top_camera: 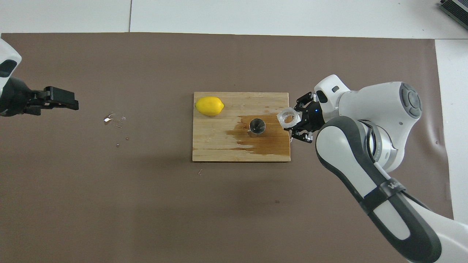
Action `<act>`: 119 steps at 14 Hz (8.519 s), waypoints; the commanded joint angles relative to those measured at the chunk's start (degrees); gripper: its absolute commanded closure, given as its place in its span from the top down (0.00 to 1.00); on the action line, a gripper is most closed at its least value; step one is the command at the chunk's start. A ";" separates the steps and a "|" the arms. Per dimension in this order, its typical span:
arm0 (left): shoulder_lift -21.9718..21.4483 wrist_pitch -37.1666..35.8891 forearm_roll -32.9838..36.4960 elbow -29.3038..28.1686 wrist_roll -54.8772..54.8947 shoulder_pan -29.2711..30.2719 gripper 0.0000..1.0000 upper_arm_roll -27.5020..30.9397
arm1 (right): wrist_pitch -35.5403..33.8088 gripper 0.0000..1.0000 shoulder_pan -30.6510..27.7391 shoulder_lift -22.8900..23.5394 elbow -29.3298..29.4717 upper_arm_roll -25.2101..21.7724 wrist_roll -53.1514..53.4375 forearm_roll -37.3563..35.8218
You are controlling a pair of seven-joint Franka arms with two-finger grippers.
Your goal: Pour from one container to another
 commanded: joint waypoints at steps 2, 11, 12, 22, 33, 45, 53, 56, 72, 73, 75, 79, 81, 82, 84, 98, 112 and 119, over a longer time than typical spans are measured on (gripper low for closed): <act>-1.37 -0.55 0.81 -1.10 2.34 -1.42 1.00 0.90 | -0.56 0.13 2.74 -0.79 1.68 -0.17 8.73 -7.42; -2.85 -13.39 6.09 4.27 4.64 -0.63 1.00 1.43 | -5.04 0.13 5.38 -2.99 1.87 -0.09 14.54 -20.25; -3.03 -13.30 6.09 4.00 4.29 -0.63 1.00 1.34 | -5.13 0.13 5.38 -3.08 1.86 0.00 14.63 -21.74; -3.39 -13.30 6.09 3.56 4.11 -0.63 1.00 1.26 | -7.07 0.13 9.33 -3.87 1.78 0.00 19.73 -32.47; -3.21 -9.61 4.69 3.03 4.28 -0.20 1.00 0.46 | -6.63 0.13 9.87 -3.87 1.78 0.09 23.16 -34.50; -3.48 -9.17 4.16 2.06 3.41 -0.53 1.00 -0.69 | -4.87 0.13 9.69 -3.78 1.69 0.44 23.60 -33.53; -3.56 -9.60 4.16 2.15 3.67 1.22 1.00 -1.38 | 1.98 0.13 7.41 -3.60 1.60 0.53 13.43 -21.78; -3.56 -9.34 4.16 2.24 3.58 1.13 1.00 -1.38 | 1.81 0.14 2.94 -4.39 1.51 0.53 0.26 -12.47; -3.56 -9.78 4.24 2.24 3.67 1.92 1.00 -1.21 | -2.50 0.14 -21.60 -3.00 -12.01 0.44 -59.72 30.26; -3.56 -9.69 4.24 2.24 3.58 1.92 1.00 -1.21 | -2.32 0.14 -21.69 -2.82 -12.63 0.35 -60.68 31.58; -3.56 -9.69 4.24 2.24 3.67 1.92 1.00 -1.21 | -2.50 0.14 -22.91 -1.33 -12.99 0.44 -63.31 32.91; -3.56 -9.78 4.24 2.24 3.67 1.92 1.00 -1.21 | -2.85 0.14 -25.19 4.64 -12.90 0.44 -72.45 37.22; -3.56 -9.78 4.24 2.24 3.67 1.92 1.00 -1.21 | -2.50 0.14 -25.29 5.88 -12.90 0.44 -74.74 38.45; -3.56 -9.78 4.24 2.24 3.58 1.92 1.00 -1.21 | -2.50 0.14 -25.38 5.97 -12.81 0.44 -74.93 38.63; -3.56 -9.69 4.24 2.24 3.67 1.92 1.00 -1.21 | -2.76 0.15 -25.47 5.97 -12.73 0.53 -74.93 39.15; -3.56 -9.78 4.24 2.24 3.67 1.92 1.00 -1.21 | -2.58 1.00 -23.27 -1.39 -12.20 0.26 -59.42 29.44; -3.56 -9.78 4.24 2.24 3.67 1.92 1.00 -1.21 | -10.04 1.00 -18.71 -11.25 -12.11 0.35 20.71 -13.64; -3.56 -9.69 4.24 2.24 3.67 1.92 1.00 -1.21 | -22.52 1.00 -12.72 -12.57 -6.50 0.70 69.53 -25.01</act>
